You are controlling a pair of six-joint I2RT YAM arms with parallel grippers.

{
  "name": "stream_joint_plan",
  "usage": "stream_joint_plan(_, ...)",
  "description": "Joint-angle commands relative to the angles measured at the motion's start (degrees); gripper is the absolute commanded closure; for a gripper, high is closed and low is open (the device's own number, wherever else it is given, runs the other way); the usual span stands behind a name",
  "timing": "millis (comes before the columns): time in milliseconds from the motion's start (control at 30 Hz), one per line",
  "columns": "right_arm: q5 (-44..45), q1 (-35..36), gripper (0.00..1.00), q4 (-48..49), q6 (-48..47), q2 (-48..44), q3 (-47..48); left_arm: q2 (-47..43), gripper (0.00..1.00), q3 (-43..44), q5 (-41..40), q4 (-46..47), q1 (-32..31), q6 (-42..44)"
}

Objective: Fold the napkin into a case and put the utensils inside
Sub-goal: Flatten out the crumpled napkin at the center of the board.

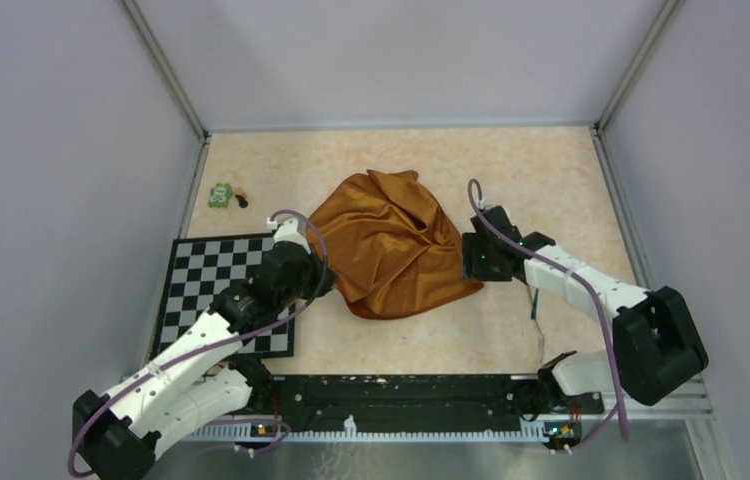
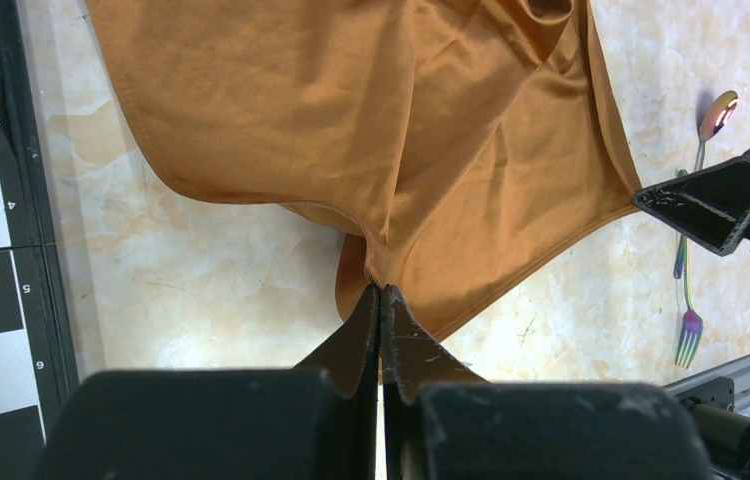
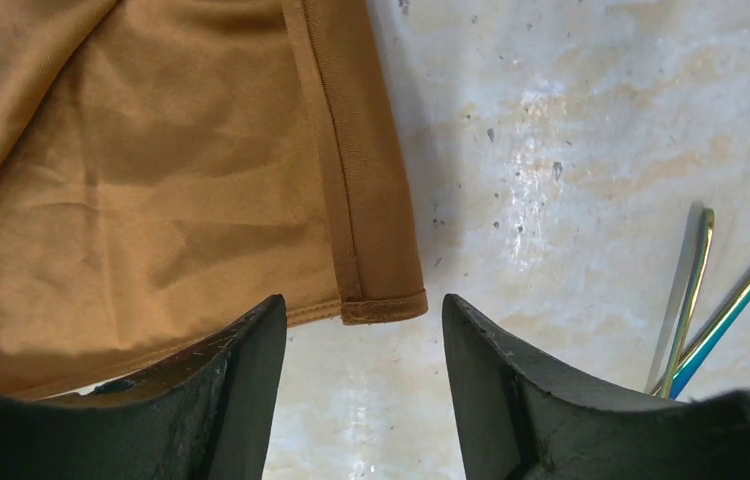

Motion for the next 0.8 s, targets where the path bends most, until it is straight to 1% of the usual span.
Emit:
stream_joint_plan(0, 4.76, 3.77, 0.43, 1.66, -8.73, 2.59, 3.14, -0.27, 1.0, -0.26, 0.74, 2.94, 0.09, -0.55)
stream_joint_plan(67, 6.5, 5.32, 0.43, 1.66, -9.23, 3.86, 3.47, -0.34, 1.0, -0.18, 0.52, 2.94, 0.14, -0.59)
stream_joint_plan(167, 12.77, 6.87, 0.45, 0.26, -8.7, 5.29, 3.93, -0.49, 1.0, 0.15, 0.4, 2.65, 0.13, -0.6)
stream_joint_plan(300, 17.88, 9.66, 0.46, 0.7, -10.38, 6.25, 3.69, -0.77, 1.0, 0.18, 0.13, 2.2, 0.13, -0.68)
stream_joint_plan(400, 21.93, 11.05, 0.53, 1.74, -11.58, 7.95, 4.1, -0.49, 1.0, 0.27, 0.12, 2.02, 0.1, -0.69)
stream_joint_plan(567, 24.32, 12.28, 0.57, 2.62, -12.26, 10.52, 5.12, -0.91, 1.0, 0.46, 0.04, 1.24, 0.14, -1.28)
stream_joint_plan(600, 24.87, 12.44, 0.6, 2.78, -12.21, 10.79, 5.09, -1.15, 1.0, 0.45, -0.05, 1.16, 0.09, -1.3)
stream_joint_plan(633, 25.49, 12.45, 0.65, 2.81, -11.98, 11.04, 5.15, -1.25, 1.0, 0.48, -0.21, 0.96, 0.14, -1.32)
stream_joint_plan(667, 26.29, 12.47, 0.73, 2.63, -11.59, 11.23, 5.36, -1.31, 1.0, 0.61, -0.37, 0.79, 0.12, -1.35)
stream_joint_plan(733, 28.16, 12.45, 0.96, 1.27, -9.97, 10.9, 6.41, -1.34, 1.0, 1.19, -1.04, 0.31, 0.14, -1.17)
stream_joint_plan(767, 29.28, 12.49, 1.0, -0.11, -8.94, 10.12, 7.24, -1.26, 1.0, 1.96, -1.62, -0.16, 0.14, -1.01)
